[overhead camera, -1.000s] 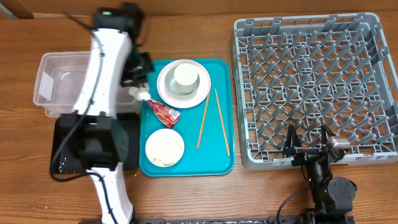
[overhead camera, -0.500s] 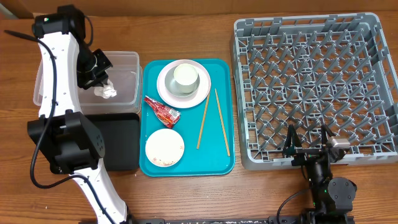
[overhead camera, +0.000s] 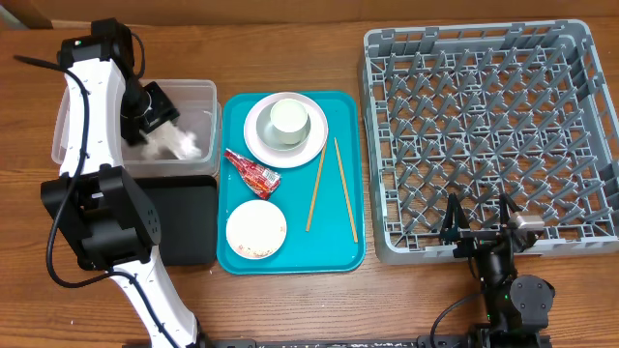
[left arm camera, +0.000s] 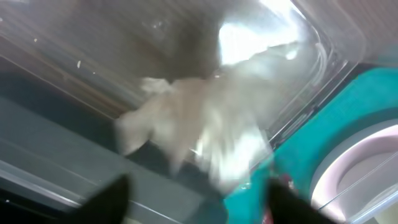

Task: Sort waste into correct bins and load items into the dishwasher
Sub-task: 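Lift the tissue with the left gripper and drop it into the clear bin, then reach the left gripper back to the tray and grasp the red wrapper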

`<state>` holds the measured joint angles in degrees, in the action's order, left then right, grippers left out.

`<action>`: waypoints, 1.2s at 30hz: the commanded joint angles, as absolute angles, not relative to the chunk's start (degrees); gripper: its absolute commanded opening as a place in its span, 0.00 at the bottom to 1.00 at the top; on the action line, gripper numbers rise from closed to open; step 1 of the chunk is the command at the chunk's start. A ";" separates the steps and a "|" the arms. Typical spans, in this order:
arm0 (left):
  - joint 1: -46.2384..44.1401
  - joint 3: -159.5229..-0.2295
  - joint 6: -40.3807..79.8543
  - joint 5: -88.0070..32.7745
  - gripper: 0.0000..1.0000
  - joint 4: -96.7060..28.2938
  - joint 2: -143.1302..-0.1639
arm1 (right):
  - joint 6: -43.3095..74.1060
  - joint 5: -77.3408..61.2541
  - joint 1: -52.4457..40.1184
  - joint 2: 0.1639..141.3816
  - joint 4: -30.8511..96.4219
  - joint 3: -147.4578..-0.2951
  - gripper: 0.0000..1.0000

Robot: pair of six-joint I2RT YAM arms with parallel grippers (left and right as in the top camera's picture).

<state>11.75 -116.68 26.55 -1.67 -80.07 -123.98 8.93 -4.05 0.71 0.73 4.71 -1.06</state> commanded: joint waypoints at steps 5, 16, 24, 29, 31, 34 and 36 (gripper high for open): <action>11.99 -117.32 22.83 -6.44 0.93 -80.40 -123.83 | 8.51 -3.97 0.75 0.16 4.43 -0.45 1.00; 0.14 -117.95 14.39 -15.92 0.82 -87.11 -113.23 | 8.51 -3.97 0.75 0.16 4.43 -0.45 1.00; -12.23 -113.91 15.51 -9.89 0.73 -88.14 -112.77 | 8.51 -3.97 0.75 0.16 4.43 -0.45 1.00; -19.35 -106.89 19.18 -4.45 0.58 -84.14 -112.77 | 8.54 -3.97 0.75 0.16 4.43 -0.45 1.00; -21.37 -104.14 20.80 -2.46 0.55 -82.50 -112.77 | 8.51 -3.97 0.75 0.16 4.43 -0.45 1.00; -23.88 -100.12 22.61 -0.89 0.49 -79.44 -112.77 | 8.51 -3.97 0.75 0.16 4.43 -0.45 1.00; -25.19 -97.93 22.74 -0.86 0.50 -76.97 -112.77 | 8.51 -3.97 0.75 0.16 4.43 -0.45 1.00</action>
